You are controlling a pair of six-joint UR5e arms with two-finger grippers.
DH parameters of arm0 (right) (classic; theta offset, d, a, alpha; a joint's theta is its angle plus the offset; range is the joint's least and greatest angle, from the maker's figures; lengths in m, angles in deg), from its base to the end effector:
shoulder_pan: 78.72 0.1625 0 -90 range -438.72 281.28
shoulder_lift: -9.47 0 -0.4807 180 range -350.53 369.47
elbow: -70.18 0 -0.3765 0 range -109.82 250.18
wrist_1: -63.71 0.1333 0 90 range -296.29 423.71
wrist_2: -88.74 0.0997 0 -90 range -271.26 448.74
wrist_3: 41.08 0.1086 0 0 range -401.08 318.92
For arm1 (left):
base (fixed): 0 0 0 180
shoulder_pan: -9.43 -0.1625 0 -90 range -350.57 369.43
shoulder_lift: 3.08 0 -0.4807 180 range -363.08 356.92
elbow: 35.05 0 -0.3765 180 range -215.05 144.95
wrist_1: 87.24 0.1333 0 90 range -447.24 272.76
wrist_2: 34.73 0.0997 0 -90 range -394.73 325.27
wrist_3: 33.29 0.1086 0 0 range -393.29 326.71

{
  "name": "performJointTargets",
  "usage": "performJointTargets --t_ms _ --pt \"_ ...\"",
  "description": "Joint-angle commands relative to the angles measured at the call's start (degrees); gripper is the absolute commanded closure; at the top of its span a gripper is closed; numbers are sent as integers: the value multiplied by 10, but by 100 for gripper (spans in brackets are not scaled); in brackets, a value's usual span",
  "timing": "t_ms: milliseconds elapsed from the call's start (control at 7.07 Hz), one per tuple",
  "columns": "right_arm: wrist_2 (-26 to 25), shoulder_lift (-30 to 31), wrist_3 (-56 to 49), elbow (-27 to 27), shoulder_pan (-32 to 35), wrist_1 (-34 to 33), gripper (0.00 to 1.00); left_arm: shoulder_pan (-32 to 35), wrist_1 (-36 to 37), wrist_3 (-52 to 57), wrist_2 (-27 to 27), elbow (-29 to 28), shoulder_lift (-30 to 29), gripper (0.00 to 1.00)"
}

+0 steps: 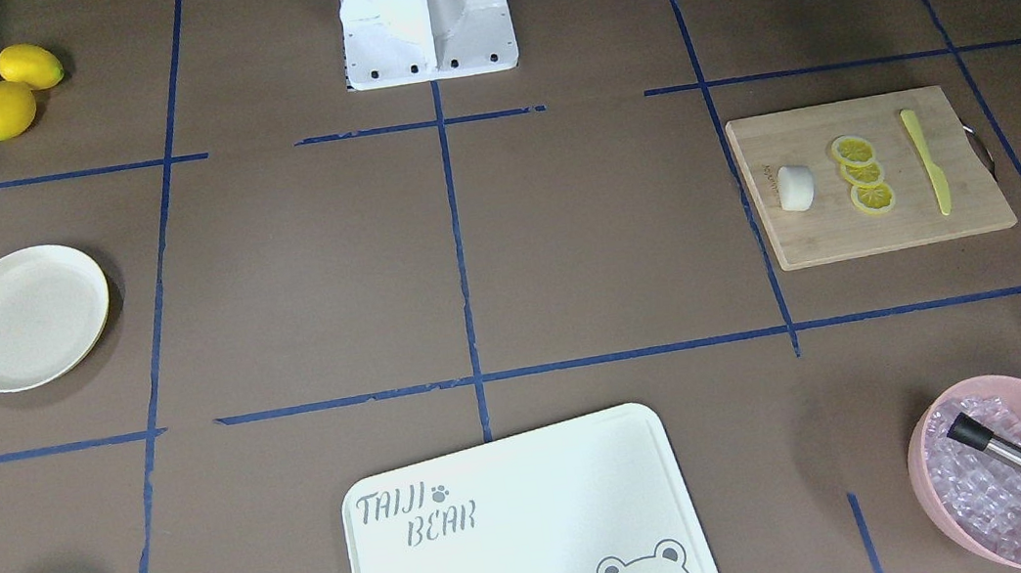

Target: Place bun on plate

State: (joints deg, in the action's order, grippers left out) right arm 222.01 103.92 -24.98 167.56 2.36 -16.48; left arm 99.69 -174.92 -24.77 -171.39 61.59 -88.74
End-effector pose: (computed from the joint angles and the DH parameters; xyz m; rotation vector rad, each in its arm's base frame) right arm -0.0122 -0.4570 0.6776 0.0437 -0.7798 0.0349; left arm -0.0563 -0.4392 0.7013 0.0621 0.8127 0.1360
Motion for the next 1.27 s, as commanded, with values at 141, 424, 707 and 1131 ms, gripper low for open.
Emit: performJointTargets --t_ms 141,424,707,1131 --pt "-37 41 236 -9 -134 218 0 -1 0 1 -3 0 0 0" --pt "-87 45 319 -12 -204 262 1 -1 0 1 -4 0 0 0" --pt "-103 44 330 -22 -232 263 2 -1 0 1 -4 0 0 0" --pt "-103 41 334 -39 -242 261 47 -1 0 1 -4 0 0 0"
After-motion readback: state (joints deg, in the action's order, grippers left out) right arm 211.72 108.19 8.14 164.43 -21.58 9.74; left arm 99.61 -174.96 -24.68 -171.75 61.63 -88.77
